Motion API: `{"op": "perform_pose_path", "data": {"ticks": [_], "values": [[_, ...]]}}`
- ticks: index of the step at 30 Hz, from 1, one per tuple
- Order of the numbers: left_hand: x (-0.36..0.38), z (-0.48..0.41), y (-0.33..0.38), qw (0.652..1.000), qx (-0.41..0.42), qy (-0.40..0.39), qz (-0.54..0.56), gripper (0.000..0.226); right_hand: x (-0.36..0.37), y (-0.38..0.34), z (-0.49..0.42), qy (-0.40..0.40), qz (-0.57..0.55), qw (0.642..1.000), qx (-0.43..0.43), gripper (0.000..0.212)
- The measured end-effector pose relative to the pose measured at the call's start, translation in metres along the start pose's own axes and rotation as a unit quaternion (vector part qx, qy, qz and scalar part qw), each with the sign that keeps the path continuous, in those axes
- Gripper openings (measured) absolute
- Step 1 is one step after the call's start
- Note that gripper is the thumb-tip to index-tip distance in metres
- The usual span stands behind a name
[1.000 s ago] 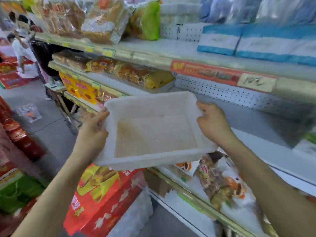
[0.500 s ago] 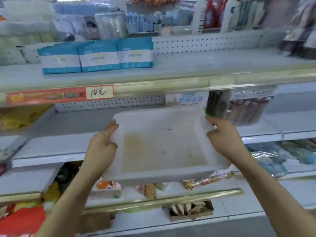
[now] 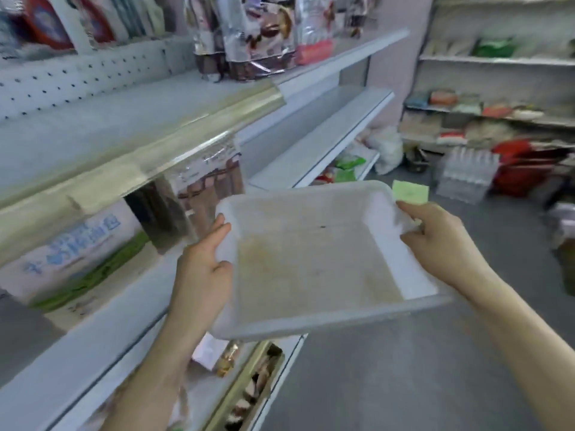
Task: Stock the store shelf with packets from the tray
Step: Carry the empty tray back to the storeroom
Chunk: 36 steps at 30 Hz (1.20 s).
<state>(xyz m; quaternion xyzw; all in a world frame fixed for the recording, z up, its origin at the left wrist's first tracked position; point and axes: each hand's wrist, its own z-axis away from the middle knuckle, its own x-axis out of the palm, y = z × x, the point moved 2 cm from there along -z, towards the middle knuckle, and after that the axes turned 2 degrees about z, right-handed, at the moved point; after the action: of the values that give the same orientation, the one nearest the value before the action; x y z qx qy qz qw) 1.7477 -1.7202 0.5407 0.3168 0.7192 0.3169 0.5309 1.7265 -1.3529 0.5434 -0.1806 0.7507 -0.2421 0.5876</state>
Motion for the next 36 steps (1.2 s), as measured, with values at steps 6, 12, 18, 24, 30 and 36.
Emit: {"op": "perform_pose_path", "data": {"ticks": [6,12,18,24,30,36], "values": [[0.128,-0.088,0.06,0.986,0.098,-0.13,0.029,0.074,-0.064,0.098,-0.004,0.098,0.045,0.988,0.113,0.064],[0.258,-0.155,0.122,0.969,0.111,-0.206,0.084,0.074,-0.102,0.193,-0.045,0.166,0.056,0.971,0.165,0.063],[0.398,-0.22,0.195,0.952,0.129,-0.252,0.114,0.075,-0.157,0.294,-0.121,0.194,0.068,0.961,0.187,0.064],[0.51,-0.279,0.247,0.944,0.137,-0.269,0.136,0.076,-0.203,0.373,-0.192,0.22,0.082,0.952,0.198,0.063],[0.62,-0.346,0.281,0.947,0.161,-0.266,0.086,0.075,-0.216,0.459,-0.269,0.229,0.106,0.942,0.22,0.057],[0.743,-0.425,0.302,0.95,0.158,-0.261,0.069,0.073,-0.219,0.549,-0.37,0.23,0.114,0.929,0.267,0.043]]}}
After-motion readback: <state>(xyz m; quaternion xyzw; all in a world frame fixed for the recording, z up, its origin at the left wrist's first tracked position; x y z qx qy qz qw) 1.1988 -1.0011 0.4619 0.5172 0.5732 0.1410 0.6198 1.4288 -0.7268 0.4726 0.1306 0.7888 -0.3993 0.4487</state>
